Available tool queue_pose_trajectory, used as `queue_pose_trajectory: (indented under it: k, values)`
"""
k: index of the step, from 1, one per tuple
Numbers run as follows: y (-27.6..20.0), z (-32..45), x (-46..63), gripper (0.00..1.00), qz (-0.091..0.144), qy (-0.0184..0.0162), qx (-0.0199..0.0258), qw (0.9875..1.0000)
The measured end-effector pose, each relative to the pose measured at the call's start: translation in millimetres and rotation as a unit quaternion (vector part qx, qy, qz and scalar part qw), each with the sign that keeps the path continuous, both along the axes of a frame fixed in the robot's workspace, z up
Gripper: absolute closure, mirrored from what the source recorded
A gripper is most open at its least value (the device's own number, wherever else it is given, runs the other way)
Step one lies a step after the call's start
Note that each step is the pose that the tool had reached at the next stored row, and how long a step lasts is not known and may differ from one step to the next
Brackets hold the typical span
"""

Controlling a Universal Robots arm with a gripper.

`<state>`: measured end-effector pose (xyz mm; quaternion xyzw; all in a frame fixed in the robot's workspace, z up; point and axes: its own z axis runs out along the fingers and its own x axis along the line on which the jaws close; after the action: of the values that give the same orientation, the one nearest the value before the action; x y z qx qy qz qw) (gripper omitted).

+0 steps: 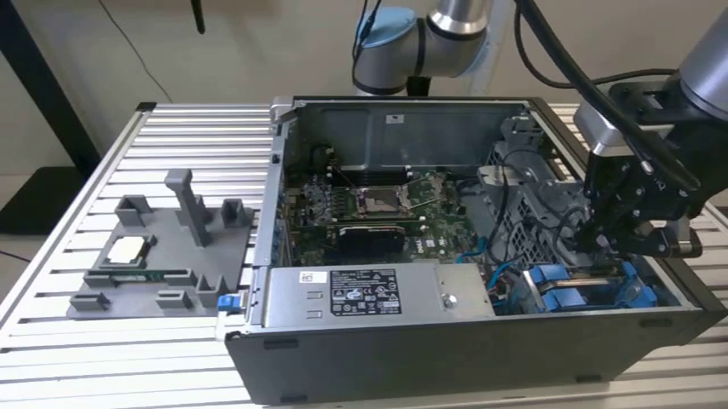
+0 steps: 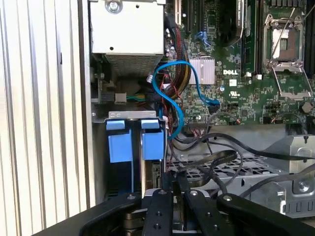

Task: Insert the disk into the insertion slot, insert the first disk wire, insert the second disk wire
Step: 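Insert the second disk wire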

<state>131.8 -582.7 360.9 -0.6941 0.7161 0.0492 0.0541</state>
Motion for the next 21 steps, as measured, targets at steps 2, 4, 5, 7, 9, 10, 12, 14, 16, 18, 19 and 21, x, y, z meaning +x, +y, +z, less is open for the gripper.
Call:
queue_pose_trajectory:
  k: [2, 4, 5, 7, 9, 10, 12, 14, 16, 18, 19, 21]
  values:
    - [-1.1, -1.9, 0.2, 0.84, 0.0, -0.0009, 0.0001, 1.0]
    - [-1.6, -3.7, 0.4, 0.84, 0.0, -0.0028, 0.0001, 1.0]
    - [-1.9, -4.6, 0.6, 0.84, 0.0, -0.0036, 0.0001, 1.0]
    - [-2.6, -6.2, 2.0, 0.84, 0.0, -0.0046, 0.0, 1.0]
    - [-3.2, -7.7, 3.1, 0.84, 0.0, -0.0052, 0.0001, 1.0]
    - [-3.4, -8.5, 3.4, 0.84, 0.0, -0.0057, 0.0001, 1.0]
    - [-3.9, -9.6, 4.4, 0.84, 0.001, -0.0063, 0.0, 1.0]
    - [-4.2, -11.1, 4.9, 0.84, 0.0, -0.0071, 0.0001, 1.0]
    - [-4.2, -12.0, 5.0, 0.84, 0.001, -0.0083, 0.0, 1.0]
    - [-4.2, -13.1, 5.1, 0.84, 0.001, -0.0095, 0.0001, 1.0]
    - [-4.2, -13.5, 5.1, 0.84, 0.001, -0.0102, 0.0, 0.9999]
    - [-4.2, -14.4, 5.2, 0.84, 0.001, -0.0115, 0.0, 0.9999]
